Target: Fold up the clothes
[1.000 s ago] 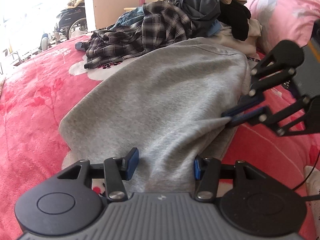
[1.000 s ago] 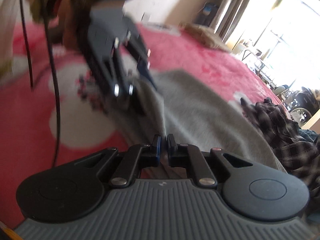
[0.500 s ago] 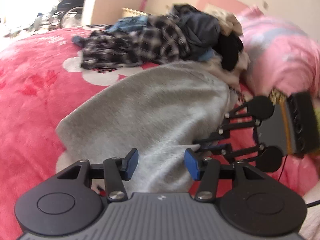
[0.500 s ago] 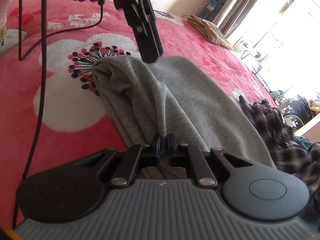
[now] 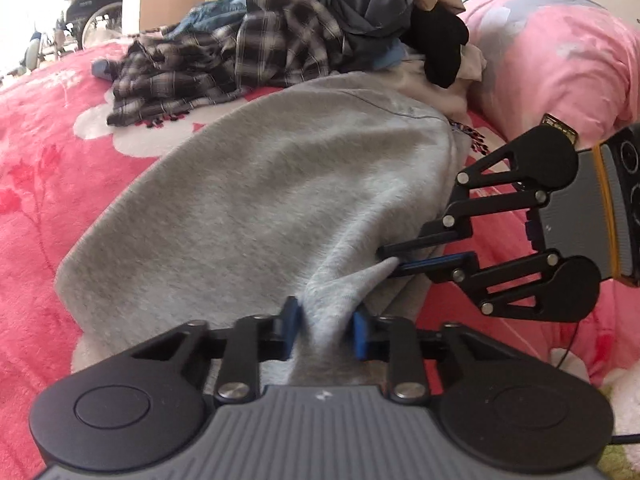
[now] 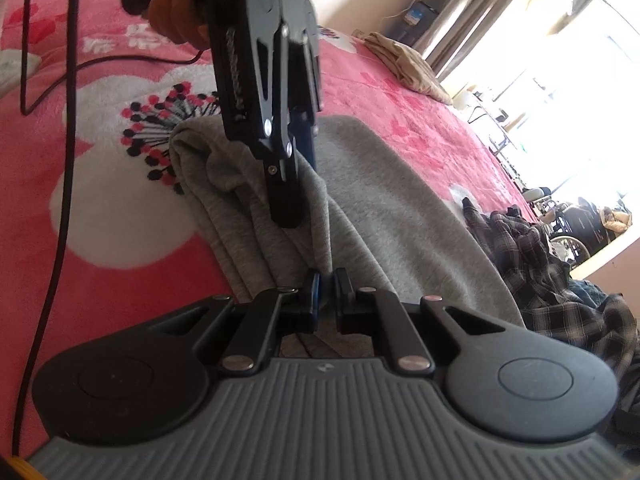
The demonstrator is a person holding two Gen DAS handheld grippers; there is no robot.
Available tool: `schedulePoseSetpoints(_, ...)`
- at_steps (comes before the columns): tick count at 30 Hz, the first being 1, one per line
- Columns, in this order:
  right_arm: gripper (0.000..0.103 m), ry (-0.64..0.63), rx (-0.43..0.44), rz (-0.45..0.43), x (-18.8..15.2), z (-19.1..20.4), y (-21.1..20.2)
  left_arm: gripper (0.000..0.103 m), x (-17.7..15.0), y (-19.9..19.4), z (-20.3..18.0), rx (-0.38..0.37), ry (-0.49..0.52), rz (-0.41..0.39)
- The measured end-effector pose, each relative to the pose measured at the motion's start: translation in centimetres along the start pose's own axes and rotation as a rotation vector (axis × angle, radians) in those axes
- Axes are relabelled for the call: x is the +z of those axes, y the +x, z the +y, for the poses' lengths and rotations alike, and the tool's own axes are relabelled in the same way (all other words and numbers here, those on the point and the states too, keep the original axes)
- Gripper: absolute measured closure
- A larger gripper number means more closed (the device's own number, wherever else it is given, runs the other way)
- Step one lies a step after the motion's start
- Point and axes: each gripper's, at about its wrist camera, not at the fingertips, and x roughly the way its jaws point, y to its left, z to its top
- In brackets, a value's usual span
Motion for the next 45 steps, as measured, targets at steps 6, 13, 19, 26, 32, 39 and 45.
schedulePoseSetpoints(6, 0.095, 0.008, -0.024, -0.007, -0.1, 0.0, -0.5, 0.092, -0.7, -0.8, -3.9, 0.163, 0.256, -0.07)
schedulePoseSetpoints(13, 0.092, 0.391, 0.13, -0.147, 0.1, -3.4, -3.6, 0.096, -0.9, -1.7, -5.0, 0.233, 0.289, -0.127)
schedulePoseSetpoints(19, 0.092, 0.526, 0.205, -0.097, 0.1, -2.5, -1.4, 0.097, -1.0, -2.4, -5.3, 0.24, 0.295, -0.16)
schedulePoseSetpoints(26, 0.092, 0.407, -0.162, 0.027, 0.2, 0.3, 2.9, 0.097, -1.4, -2.9, -5.6, 0.229, 0.295, -0.166)
schedulePoseSetpoints(32, 0.092, 0.388, -0.202, 0.08, -0.7, 0.5, 3.0, 0.097, -1.9, -2.2, -5.9, 0.234, 0.325, -0.145)
schedulePoseSetpoints(39, 0.079, 0.638, 0.041, 0.01, -1.6, -2.9, -1.2, 0.097, -2.1, -2.1, -6.0, 0.259, 0.354, -0.158)
schedulePoseSetpoints(45, 0.08, 0.966, 0.21, -0.01, -3.5, -6.1, -1.3, 0.097, -2.6, -1.9, -6.4, 0.245, 0.399, -0.142)
